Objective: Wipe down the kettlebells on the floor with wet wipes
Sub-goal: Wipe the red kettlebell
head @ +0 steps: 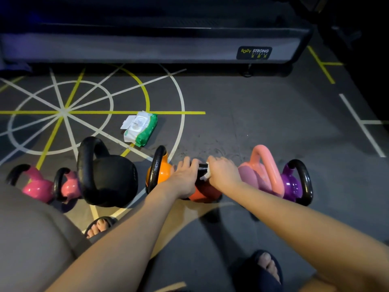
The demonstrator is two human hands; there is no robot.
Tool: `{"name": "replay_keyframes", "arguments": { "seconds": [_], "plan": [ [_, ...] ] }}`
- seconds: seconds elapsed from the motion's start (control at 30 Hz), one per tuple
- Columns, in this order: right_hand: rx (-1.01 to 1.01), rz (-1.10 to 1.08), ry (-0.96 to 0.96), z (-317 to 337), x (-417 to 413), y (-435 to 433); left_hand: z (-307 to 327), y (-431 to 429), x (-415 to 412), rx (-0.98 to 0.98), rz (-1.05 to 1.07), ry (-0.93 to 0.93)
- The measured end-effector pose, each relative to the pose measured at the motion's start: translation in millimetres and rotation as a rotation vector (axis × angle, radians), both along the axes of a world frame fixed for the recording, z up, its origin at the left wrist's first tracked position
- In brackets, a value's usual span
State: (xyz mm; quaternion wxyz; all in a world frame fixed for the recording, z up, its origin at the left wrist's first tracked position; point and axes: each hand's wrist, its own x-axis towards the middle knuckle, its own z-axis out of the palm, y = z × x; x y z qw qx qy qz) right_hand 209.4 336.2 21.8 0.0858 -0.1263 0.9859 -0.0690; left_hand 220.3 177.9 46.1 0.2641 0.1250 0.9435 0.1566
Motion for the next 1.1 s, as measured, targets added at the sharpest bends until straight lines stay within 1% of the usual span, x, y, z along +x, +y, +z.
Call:
{"name": "replay_keyframes", "arguments": {
  "seconds": [0.07, 0.1, 0.2, 0.27, 0.3, 0.37, 0.47, 0.6, 0.7, 0.87, 1.03, 1.1],
  "plan": [
    [0.041, 0.02, 0.007, -3.4, -2.3, -0.9, 1.2, 0.5, 0.4, -0.002, 0.009, -0.008],
    [0.056, 0.044, -0.02, -2.3, -3.9, 1.5, 2.0, 0.8, 0.5, 0.003, 0.017, -0.013],
    [0.053, 0.131, -0.176, 8.8, -7.3, 10.9, 4.0, 0.6, 1.0, 0.025, 0.018, -0.03],
    [0.009, 0.144, -0.336, 23.0, -4.6, 13.6, 4.4, -0.1, 0.9, 0.03, -0.006, -0.022],
    [-0.019, 0.145, -0.38, 27.4, -2.6, 14.6, 4.5, -0.4, 0.8, 0.03, -0.015, -0.018],
    [-0.048, 0.175, -0.368, 30.9, 4.1, 16.8, 2.6, -0.8, 1.2, 0.038, -0.012, -0.016],
    [-0.019, 0.185, -0.298, 30.4, 9.3, 15.8, -1.2, -0.6, 3.0, 0.04, -0.013, 0.026],
    [-0.033, 0.212, -0.153, 26.2, 6.9, 22.5, 1.2, 0.4, 4.9, 0.027, -0.008, 0.05],
    [-0.041, 0.231, -0.187, 26.0, 4.9, 47.5, 0.4, 1.0, 5.6, 0.026, -0.014, 0.076],
    [0.043, 0.126, -0.219, 22.4, 11.7, 83.4, -3.0, 2.1, 5.4, 0.023, -0.004, 0.091],
    [0.01, -0.062, -0.206, 25.2, 9.8, 60.3, -7.7, 1.8, 5.1, 0.031, 0.002, 0.098],
    [0.073, -0.139, -0.209, 26.4, 5.3, 47.1, -8.1, 1.2, 4.4, 0.037, 0.0, 0.102]
  ]
}}
